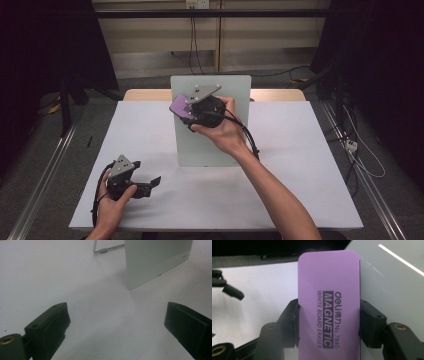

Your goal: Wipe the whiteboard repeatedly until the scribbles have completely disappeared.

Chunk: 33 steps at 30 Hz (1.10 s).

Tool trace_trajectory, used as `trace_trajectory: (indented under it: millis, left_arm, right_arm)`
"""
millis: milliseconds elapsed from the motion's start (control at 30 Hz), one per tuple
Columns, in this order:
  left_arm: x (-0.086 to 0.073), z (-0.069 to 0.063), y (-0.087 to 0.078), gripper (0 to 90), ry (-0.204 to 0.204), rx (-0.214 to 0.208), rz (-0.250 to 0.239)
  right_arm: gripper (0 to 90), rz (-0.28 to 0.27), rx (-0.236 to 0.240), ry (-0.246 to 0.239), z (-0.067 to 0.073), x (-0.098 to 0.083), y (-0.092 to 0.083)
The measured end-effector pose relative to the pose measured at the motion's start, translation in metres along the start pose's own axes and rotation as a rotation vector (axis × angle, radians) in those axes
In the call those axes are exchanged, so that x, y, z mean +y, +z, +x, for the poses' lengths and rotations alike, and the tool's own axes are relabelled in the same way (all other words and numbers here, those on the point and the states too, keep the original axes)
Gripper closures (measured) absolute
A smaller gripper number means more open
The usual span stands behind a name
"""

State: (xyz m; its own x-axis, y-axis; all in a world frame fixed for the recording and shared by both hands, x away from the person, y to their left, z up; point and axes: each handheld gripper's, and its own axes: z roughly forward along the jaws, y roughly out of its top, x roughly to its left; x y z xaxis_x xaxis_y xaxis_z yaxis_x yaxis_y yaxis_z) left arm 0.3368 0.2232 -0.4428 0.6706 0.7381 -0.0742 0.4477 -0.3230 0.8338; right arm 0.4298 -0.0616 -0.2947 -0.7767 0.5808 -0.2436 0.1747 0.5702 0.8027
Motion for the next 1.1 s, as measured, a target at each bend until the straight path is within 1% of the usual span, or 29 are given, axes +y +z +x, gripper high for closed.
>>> trace_trajectory:
  millis: [33, 100, 133, 233, 267, 400, 567, 633, 733, 833, 967, 1067, 1100]
  left_arm:
    - [0.000, 0.000, 0.000, 5.7, 0.000, -0.001, -0.001]
    - [0.000, 0.000, 0.000, 5.7, 0.006, -0.002, -0.001]
    - [0.000, -0.001, 0.000, 5.7, -0.001, -0.002, -0.001]
    - [0.000, 0.000, 0.000, 5.7, 0.000, 0.000, 0.000]
    - [0.000, 0.000, 0.000, 5.7, 0.000, 0.000, 0.000]
    - [0.000, 0.000, 0.000, 5.7, 0.000, -0.001, 0.001]
    - [0.000, 0.000, 0.000, 5.7, -0.001, 0.000, -0.001]
    - [0.000, 0.000, 0.000, 5.7, 0.002, 0.001, 0.002]
    - [0.000, -0.001, 0.001, 5.7, 0.002, -0.003, 0.004]
    - [0.000, -0.001, 0.001, 5.7, 0.001, -0.003, 0.003]
    - [0.000, -0.001, 0.001, 5.7, 0.004, 0.000, 0.005]
    - [0.000, -0.001, 0.002, 5.7, 0.002, -0.002, 0.007]
    - [0.000, -0.001, 0.002, 5.7, 0.002, -0.001, 0.006]
  right_arm:
    - [42.1, -0.001, -0.004, -0.002, -0.003, 0.001, -0.002]
    - [42.1, -0.012, -0.018, 0.010, -0.007, 0.004, -0.006]
    - [42.1, -0.013, -0.024, 0.010, -0.009, 0.005, -0.008]
    - [42.1, -0.027, -0.048, 0.020, -0.014, 0.007, -0.014]
    - [42.1, -0.033, -0.056, 0.031, -0.016, 0.007, -0.016]
    - [42.1, -0.055, -0.082, 0.053, -0.024, 0.004, -0.026]
    - [42.1, -0.044, -0.099, 0.053, -0.032, -0.004, -0.038]
    - [42.1, -0.036, -0.108, 0.050, -0.033, -0.009, -0.041]
    - [42.1, -0.022, -0.103, 0.049, -0.032, -0.020, -0.043]
    - [42.1, -0.001, -0.097, 0.046, -0.027, -0.033, -0.043]
    - [42.1, 0.009, -0.080, 0.053, -0.023, -0.049, -0.044]
    - [42.1, 0.022, -0.067, 0.054, -0.019, -0.059, -0.042]
    - [42.1, 0.029, -0.062, 0.047, -0.018, -0.063, -0.041]
